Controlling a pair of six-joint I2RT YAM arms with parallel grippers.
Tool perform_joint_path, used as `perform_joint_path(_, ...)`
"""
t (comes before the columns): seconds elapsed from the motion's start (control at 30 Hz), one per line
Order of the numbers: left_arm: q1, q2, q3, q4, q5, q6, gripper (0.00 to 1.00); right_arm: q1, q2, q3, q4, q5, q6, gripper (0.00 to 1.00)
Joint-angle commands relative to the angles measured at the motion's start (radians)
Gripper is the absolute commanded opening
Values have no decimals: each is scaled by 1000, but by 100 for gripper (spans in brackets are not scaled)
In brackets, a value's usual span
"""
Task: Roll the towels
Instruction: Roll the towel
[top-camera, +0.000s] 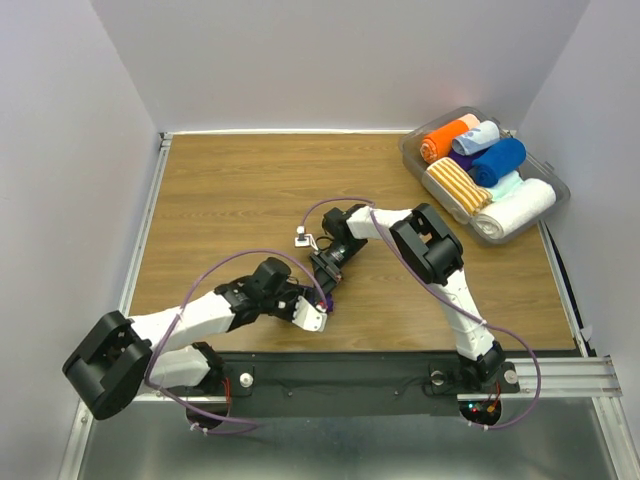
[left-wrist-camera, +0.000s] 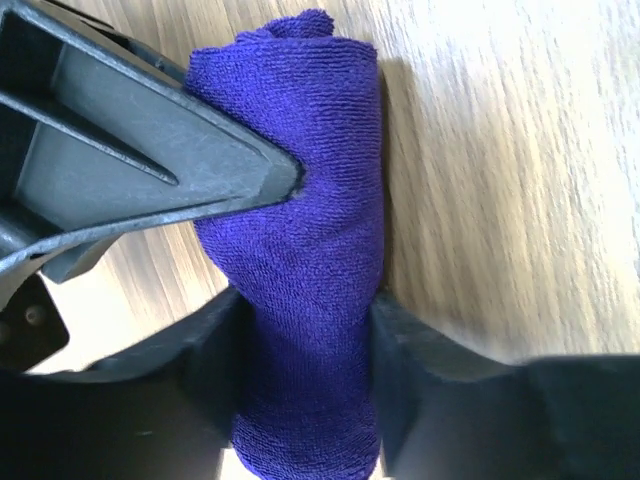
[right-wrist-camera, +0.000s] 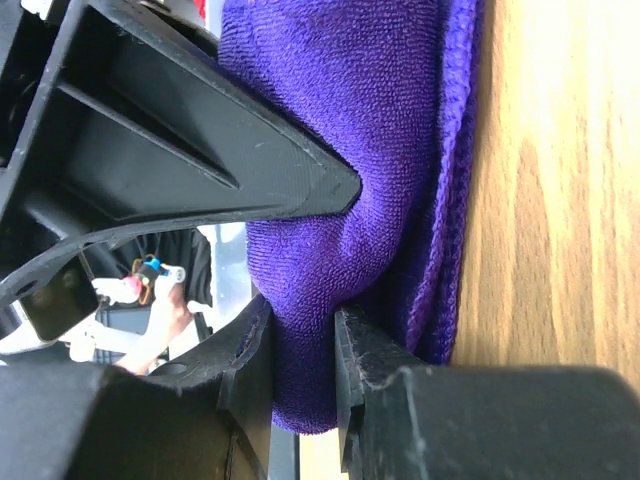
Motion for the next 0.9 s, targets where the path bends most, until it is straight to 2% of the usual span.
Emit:
perform_joint_path(0.0,-6,52,66,-56,-2,-60,35,5,40,-21,7,283,-86,10)
perform_joint_path(0.03,-6,65,78,-94,20,-68,26,-4,28,-15,7,283,-77,16)
perform_joint_path(0.1,-4,87,112,-143,50,-76,21,-23,-2,-9,5,278,-68,23)
perform_joint_path(0.13,-6,101,124,-172,60,-76,18,-50,-16,-1,7,274,-59,34)
perform_joint_path(0.2,-6,133,152,-231,86,-80,16,-104,-70,6,8,254,-47,45)
perform_joint_path(0.23,-4,141,161,-249,95,-79,15,-122,-91,17,7,246,-31,58)
perform_joint_path(0.27,-3,156,170,-280,103,-82,15,-141,-113,25,7,243,-24,61)
perform_joint_path(0.33,-1,174,205,-307,132,-94,14,-194,-162,37,7,244,1,83)
perform_joint_path(0.47,40,256,297,-410,210,-122,14,-288,-298,39,36,296,65,86)
perform_joint_path(0.53,72,349,362,-474,264,-125,14,-338,-400,-1,87,307,116,87)
perform_joint_path(0.7,157,533,547,-637,415,-96,14,-348,-660,-98,140,489,90,87)
perform_joint_path(0.87,265,751,740,-829,518,-54,13,-333,-808,-160,139,566,49,84)
